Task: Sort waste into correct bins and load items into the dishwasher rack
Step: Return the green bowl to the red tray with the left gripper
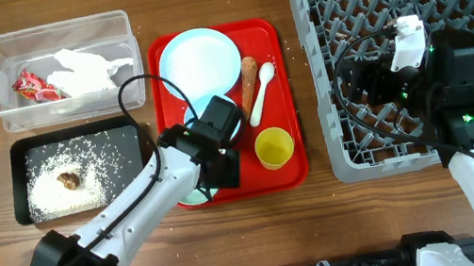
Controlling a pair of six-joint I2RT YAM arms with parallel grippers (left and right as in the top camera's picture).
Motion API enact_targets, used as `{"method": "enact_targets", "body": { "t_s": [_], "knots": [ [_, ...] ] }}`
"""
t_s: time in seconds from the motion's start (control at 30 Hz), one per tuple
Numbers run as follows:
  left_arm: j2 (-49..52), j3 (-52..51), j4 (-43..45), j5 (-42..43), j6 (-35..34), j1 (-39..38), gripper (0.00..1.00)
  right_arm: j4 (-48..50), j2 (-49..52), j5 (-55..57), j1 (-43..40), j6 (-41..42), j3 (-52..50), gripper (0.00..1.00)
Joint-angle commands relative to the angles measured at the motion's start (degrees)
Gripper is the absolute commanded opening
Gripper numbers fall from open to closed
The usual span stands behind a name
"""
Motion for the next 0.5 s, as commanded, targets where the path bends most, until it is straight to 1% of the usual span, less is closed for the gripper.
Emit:
{"method": "enact_targets", "body": {
  "t_s": [0.0,0.03,0.07,0.13,0.2,0.3,0.37,0.4,0.47],
  "knots": [
    [0.22,7.93,-4.87,0.66,0.07,-0.04,0.60,0.42,0.04,0.15,0.28,0.81,1.18,0.96],
    [0.22,11.13,-6.34,0.66,0.24,-0.07,0.62,0.55,0.04,0.13,0.28,0.81,1.18,1.00],
    [0.22,14.01,-7.08,0.66,0.39,-0.07,0.69,0.57,0.04,0.13,0.28,0.85,1.18,1.00],
    [0.24,18.84,-7.10,0.63,0.42,-0.04,0.77,1.07,0.04,0.09,0.28,1.68,1.18,1.00],
    [0.24,21.51,-5.20,0.66,1.92,0.26,0.78,1.90,0.04,0.13,0.28,3.89,1.18,1.00],
    [2.69,28.98,-4.85,0.87,3.85,4.61,0.80,3.23,0.04,0.15,0.28,3.98,1.18,1.00],
    [8.00,37.92,-4.90,1.11,8.96,7.61,0.81,3.61,0.04,0.15,0.28,3.98,1.18,1.00],
    [14.62,45.42,-5.29,1.05,12.13,8.46,0.81,3.50,0.04,0.17,0.28,3.98,1.18,1.00],
    [22.77,52.11,-5.97,-0.63,12.44,8.46,0.78,3.08,0.04,0.20,0.28,3.78,1.18,1.00]
  ]
}}
